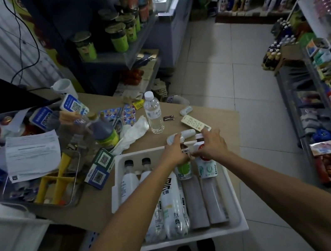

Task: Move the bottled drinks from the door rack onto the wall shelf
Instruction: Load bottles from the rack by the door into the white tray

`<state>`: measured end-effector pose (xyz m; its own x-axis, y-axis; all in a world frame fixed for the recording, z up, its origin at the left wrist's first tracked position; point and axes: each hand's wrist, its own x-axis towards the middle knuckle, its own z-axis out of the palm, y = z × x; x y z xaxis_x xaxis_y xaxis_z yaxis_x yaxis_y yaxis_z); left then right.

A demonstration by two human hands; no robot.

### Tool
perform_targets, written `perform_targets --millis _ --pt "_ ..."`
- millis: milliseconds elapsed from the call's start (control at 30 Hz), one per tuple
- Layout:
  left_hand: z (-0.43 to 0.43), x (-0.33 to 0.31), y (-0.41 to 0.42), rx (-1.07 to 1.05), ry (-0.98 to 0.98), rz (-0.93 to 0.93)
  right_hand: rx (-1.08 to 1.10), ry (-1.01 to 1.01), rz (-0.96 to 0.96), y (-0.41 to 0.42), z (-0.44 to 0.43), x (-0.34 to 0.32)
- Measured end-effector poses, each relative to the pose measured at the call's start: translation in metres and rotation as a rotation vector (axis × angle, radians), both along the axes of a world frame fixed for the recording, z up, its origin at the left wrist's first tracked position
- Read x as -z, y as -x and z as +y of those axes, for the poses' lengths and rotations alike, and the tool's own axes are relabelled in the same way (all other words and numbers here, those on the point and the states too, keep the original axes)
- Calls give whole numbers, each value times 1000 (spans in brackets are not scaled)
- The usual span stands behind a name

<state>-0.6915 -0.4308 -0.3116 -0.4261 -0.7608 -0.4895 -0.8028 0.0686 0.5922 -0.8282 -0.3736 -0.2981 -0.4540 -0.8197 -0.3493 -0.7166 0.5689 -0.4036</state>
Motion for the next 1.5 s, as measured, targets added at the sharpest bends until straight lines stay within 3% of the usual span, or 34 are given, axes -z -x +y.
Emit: perform_targets --millis 167,467,900,1167,1500 --pt "4 -1 -5 10 23 -20 -85 -18 101 2 5 0" --pt "14 -15 -20 -59 98 -9 -176 -73 50 6 29 -10" --pt "61 -49 -60 -180 197 -52 -400 -42 280 -12 78 -42" --pt "129 -67 -98 -206 288 -219 -550 79 302 -58 120 -53" --pt "193 -110 -183 -333 408 -263 -785 206 318 -153 136 -100"
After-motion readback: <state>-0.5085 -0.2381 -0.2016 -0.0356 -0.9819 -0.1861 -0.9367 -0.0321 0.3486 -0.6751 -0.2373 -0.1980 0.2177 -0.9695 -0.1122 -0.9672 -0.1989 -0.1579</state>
